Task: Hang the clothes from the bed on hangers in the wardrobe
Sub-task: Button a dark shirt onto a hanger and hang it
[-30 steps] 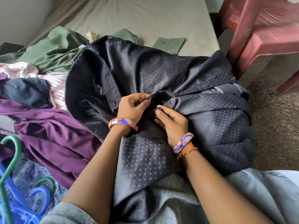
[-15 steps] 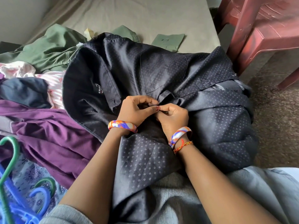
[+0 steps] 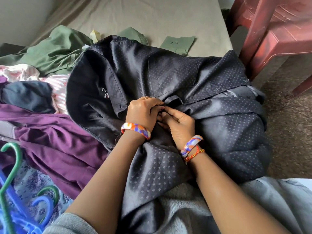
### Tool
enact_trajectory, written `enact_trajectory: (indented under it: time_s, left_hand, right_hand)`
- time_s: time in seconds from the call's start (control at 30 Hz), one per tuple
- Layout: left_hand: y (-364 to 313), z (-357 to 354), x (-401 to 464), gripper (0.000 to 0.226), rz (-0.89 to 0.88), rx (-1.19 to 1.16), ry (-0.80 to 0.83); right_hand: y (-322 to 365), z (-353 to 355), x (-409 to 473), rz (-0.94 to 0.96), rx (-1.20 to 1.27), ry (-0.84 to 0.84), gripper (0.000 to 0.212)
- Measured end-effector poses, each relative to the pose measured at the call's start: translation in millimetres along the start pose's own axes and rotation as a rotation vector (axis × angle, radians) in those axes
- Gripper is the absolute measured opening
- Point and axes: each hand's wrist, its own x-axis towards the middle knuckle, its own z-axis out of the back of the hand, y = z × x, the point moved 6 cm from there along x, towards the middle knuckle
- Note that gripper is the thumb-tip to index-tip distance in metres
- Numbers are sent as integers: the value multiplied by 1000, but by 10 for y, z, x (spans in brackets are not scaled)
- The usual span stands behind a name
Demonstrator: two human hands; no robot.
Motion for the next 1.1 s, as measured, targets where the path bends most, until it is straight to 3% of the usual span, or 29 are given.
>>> enact_trajectory:
  time_s: [0.2, 0.47, 0.67, 0.83, 0.97, 1.03, 1.1]
  left_hand:
    - [-108, 52, -1, 9, -74, 102, -72]
    - [-128, 58, 22, 18, 59, 175, -7]
    - [-11, 4, 21, 9, 221, 2, 19]
    - [-87, -16, 0, 14, 136, 72, 99]
    - [-295, 26, -55, 27, -8, 103, 104]
    - [-315, 56, -115, 28, 23, 50, 99]
    - [-284, 120, -157, 32, 145, -55, 72]
  right_hand:
    - [49, -26, -19, 21, -83, 21, 28]
    - [162, -82, -63, 113, -212, 65, 34]
    - [191, -51, -110, 134, -110, 3, 31]
    - [106, -44, -104, 1, 53, -22, 15]
    - [79, -61, -122, -85, 193, -1, 25]
    - [56, -48, -133, -123, 270, 9, 34]
    - [37, -37, -145, -159, 321, 14, 29]
